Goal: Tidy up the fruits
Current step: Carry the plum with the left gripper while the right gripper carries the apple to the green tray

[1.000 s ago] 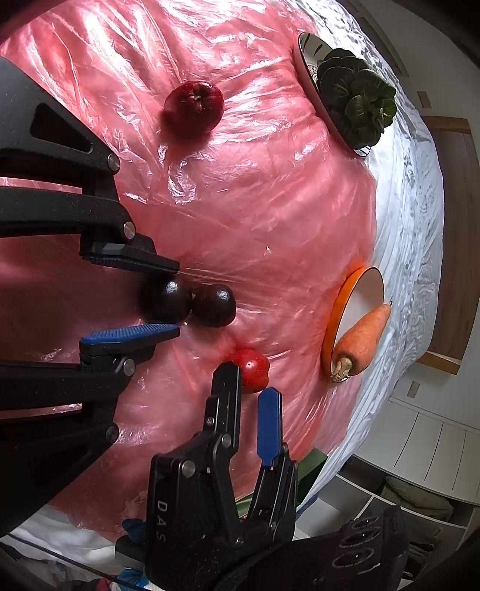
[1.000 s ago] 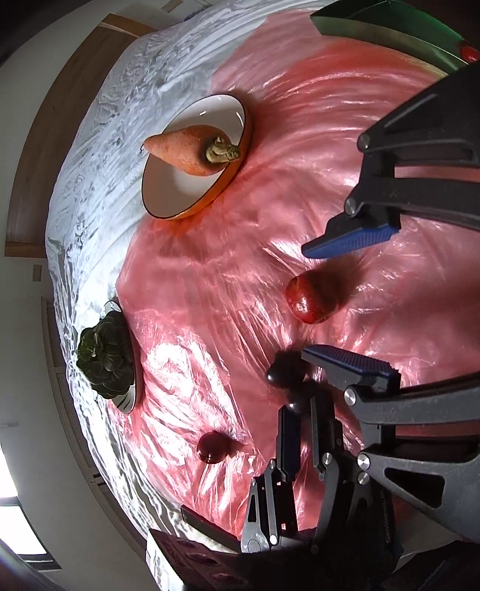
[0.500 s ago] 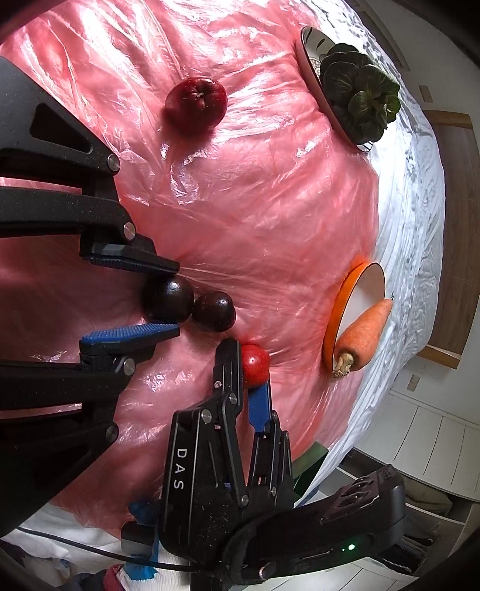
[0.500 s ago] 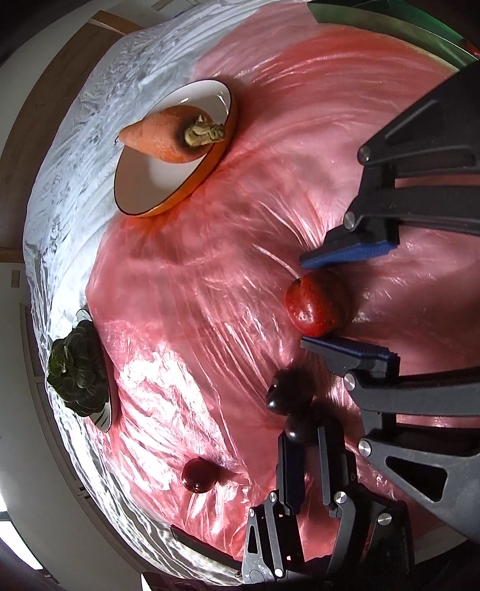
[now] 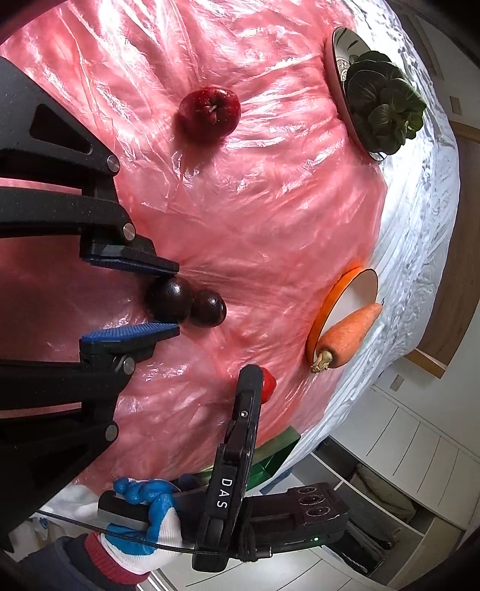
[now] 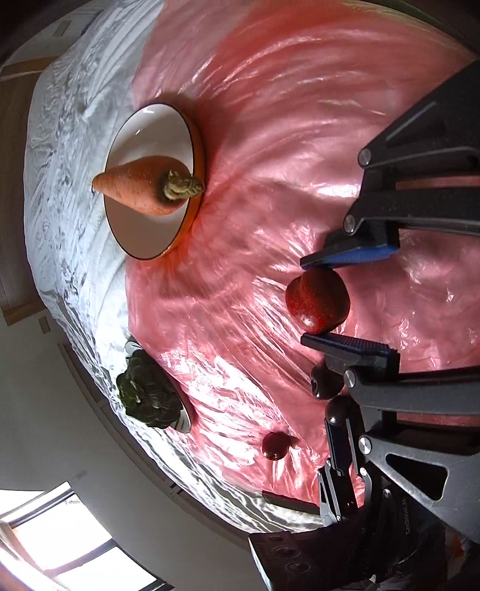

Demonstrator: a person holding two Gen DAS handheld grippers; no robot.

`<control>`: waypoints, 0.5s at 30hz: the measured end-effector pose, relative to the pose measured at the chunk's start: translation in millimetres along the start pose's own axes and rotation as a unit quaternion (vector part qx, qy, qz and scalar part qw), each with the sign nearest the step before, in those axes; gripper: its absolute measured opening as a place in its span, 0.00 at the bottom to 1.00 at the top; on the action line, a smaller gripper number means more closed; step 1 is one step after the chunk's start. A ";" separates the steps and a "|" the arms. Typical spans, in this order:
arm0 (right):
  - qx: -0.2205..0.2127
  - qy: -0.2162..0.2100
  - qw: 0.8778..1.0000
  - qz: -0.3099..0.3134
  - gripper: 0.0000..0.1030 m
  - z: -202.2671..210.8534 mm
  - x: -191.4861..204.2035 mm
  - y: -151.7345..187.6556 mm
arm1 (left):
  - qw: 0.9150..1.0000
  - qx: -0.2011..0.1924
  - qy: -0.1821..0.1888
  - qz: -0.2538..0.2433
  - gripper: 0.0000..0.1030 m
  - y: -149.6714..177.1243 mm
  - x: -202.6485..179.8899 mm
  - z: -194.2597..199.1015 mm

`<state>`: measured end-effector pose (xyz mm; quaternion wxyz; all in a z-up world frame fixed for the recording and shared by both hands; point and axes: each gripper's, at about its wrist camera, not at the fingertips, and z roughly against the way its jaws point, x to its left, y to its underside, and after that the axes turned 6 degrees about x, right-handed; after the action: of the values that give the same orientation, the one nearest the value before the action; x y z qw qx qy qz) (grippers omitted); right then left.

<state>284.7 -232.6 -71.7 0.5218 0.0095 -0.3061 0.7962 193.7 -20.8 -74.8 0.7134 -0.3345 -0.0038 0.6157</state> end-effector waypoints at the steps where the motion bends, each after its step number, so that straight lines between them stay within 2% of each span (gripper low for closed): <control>1: -0.003 0.002 1.000 -0.004 0.98 2.9 -2.0 0.9 | 1.000 -0.001 0.001 0.001 0.21 0.4 0.9 1.9; 15: -0.008 0.035 0.999 0.015 0.98 34.3 22.8 25.9 | 1.000 -0.007 -0.003 -0.020 0.21 11.9 -13.9 27.1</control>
<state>242.2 -237.8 -48.6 0.5207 -0.0272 -0.2939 0.8011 168.5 -20.0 -53.9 0.7231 -0.3371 -0.0169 0.6027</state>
